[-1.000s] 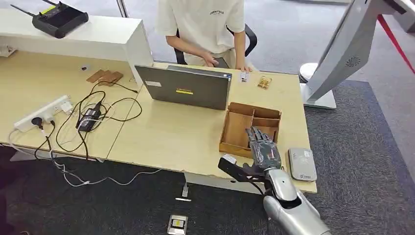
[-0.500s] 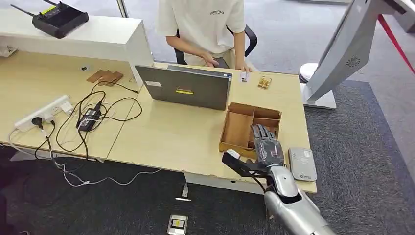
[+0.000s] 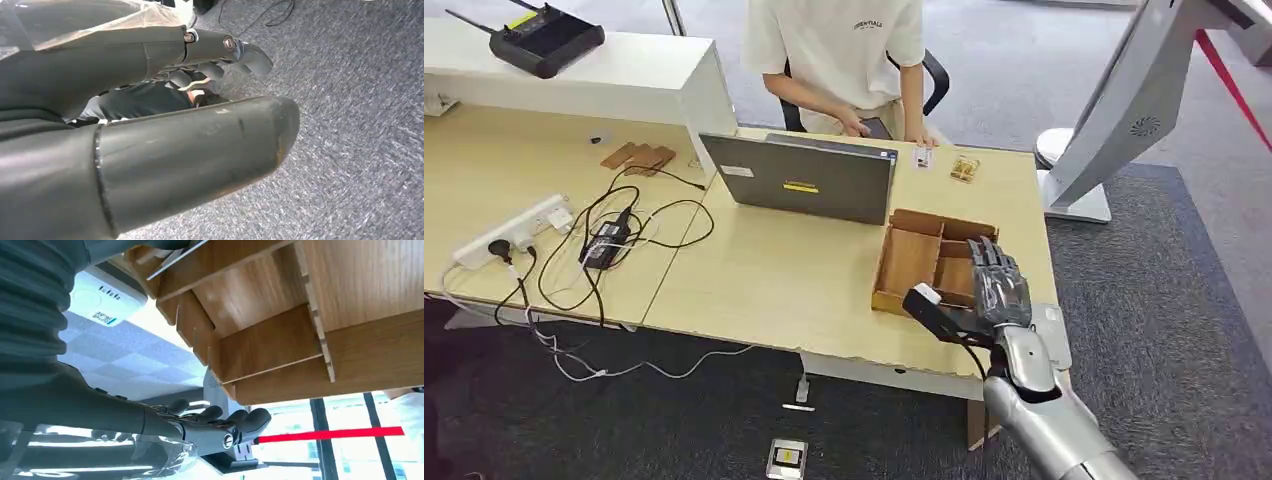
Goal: Pass the card to the sensor for recognition and then transmit it.
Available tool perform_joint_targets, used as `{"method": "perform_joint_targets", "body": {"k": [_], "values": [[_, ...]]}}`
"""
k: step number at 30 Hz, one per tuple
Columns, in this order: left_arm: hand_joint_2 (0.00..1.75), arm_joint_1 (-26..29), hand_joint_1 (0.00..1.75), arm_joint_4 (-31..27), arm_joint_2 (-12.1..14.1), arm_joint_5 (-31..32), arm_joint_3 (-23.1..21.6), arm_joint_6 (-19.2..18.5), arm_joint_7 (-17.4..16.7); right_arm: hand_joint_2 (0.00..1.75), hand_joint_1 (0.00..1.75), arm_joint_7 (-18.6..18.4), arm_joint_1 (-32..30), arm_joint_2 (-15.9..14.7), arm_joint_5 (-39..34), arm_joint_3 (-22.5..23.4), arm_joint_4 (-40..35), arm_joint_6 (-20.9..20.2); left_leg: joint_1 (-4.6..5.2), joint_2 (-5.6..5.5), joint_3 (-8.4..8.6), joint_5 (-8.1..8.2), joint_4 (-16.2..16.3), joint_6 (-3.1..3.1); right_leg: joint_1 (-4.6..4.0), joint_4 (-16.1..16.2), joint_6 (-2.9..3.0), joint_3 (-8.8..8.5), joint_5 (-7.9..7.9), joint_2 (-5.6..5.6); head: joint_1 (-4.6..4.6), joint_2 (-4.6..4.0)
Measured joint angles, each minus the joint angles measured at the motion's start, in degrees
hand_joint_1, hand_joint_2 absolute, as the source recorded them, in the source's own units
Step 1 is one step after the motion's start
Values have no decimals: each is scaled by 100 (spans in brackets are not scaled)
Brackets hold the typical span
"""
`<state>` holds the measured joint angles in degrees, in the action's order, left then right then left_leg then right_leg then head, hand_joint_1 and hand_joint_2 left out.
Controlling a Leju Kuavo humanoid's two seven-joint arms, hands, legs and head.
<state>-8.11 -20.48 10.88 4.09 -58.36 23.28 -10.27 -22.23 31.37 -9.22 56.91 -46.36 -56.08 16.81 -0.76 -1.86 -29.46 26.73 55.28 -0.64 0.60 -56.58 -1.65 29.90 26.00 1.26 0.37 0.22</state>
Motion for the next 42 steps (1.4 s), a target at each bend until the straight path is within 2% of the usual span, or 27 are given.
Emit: {"method": "perform_joint_targets", "body": {"k": [16, 19, 23, 28, 42], "values": [[0, 5, 0, 18, 0, 2, 0, 33, -2, 175, 0, 48, -86, -160, -55, 101, -4, -39, 0, 0, 1, 0, 0, 0, 0, 0, 0, 0, 0, 0, 0, 0], [0, 1, 0, 20, 0, 15, 0, 31, -2, 175, 0, 124, -106, -181, -133, 101, -54, -155, 0, 0, 0, 0, 0, 0, 0, 0, 0, 0, 0, 0, 0, 0], [0, -20, 0, 22, 2, 28, 0, -26, 0, 175, 0, 409, -146, -192, -389, 79, -188, -623, 0, 0, 0, 0, 0, 0, 0, 0, 0, 0, 0, 0, 0, 0], [0, -31, 0, 22, 2, 18, 0, -37, 11, 175, 0, 448, -205, -190, -527, 11, -400, -936, 0, 0, 0, 0, 0, 0, 0, 0, 0, 0, 0, 0, 0, 0], [0, -71, 0, 29, 2, 33, 0, -48, 17, 175, 0, 405, -267, -212, -566, -133, -590, -1012, 0, 0, 0, 0, 0, 0, 0, 0, 0, 0, 0, 0, 0, 0]]}}
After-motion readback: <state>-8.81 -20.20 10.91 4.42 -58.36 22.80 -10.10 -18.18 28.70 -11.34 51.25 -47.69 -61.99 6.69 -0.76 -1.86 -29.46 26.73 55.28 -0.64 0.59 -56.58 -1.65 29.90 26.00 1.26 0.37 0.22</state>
